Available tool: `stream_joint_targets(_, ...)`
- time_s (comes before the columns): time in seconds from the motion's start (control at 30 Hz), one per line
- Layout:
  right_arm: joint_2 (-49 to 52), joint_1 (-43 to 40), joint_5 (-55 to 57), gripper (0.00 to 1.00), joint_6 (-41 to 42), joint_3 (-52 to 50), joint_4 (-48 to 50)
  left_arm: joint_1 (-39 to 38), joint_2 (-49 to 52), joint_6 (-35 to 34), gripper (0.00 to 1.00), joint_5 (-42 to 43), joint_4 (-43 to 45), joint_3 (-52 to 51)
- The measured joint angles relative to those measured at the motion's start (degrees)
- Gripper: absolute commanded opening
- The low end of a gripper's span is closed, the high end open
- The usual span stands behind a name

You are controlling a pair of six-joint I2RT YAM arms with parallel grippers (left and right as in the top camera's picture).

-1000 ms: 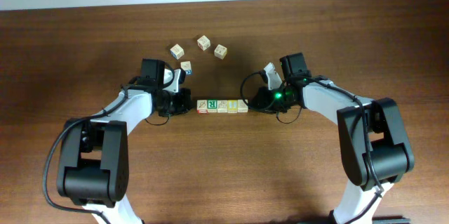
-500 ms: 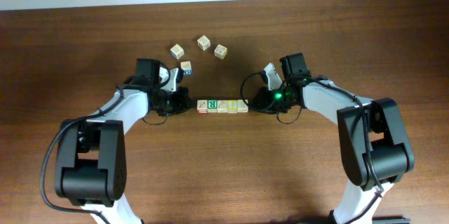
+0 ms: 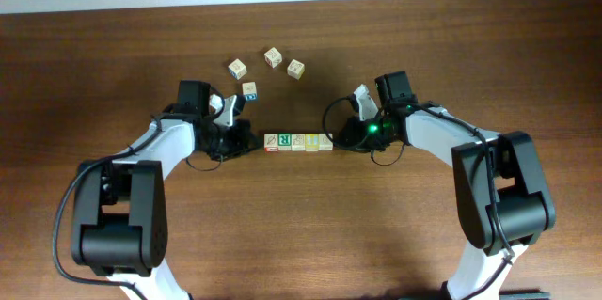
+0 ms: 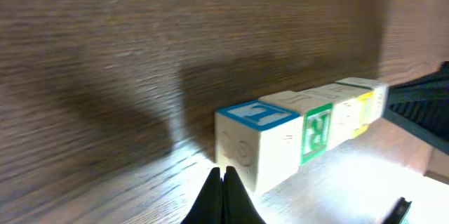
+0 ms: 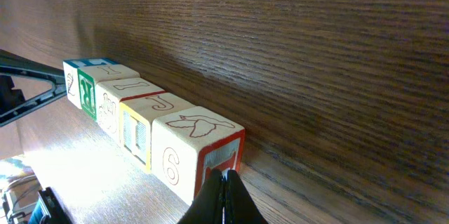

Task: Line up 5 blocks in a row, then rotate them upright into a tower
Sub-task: 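Squeeze the row between the left and right grippers from both ends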

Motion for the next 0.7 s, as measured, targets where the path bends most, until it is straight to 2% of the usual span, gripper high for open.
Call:
stream_joint_targets(0.3,0.0,0.0,0.0,0.04,0.0,0.0,0.0,0.0,0.0,0.0,0.0,-2.3,0.4,0.0)
stream_joint_targets(0.7,0.0,0.0,0.0,0.04,0.0,0.0,0.0,0.0,0.0,1.1,0.0,0.3,1.2,0.0)
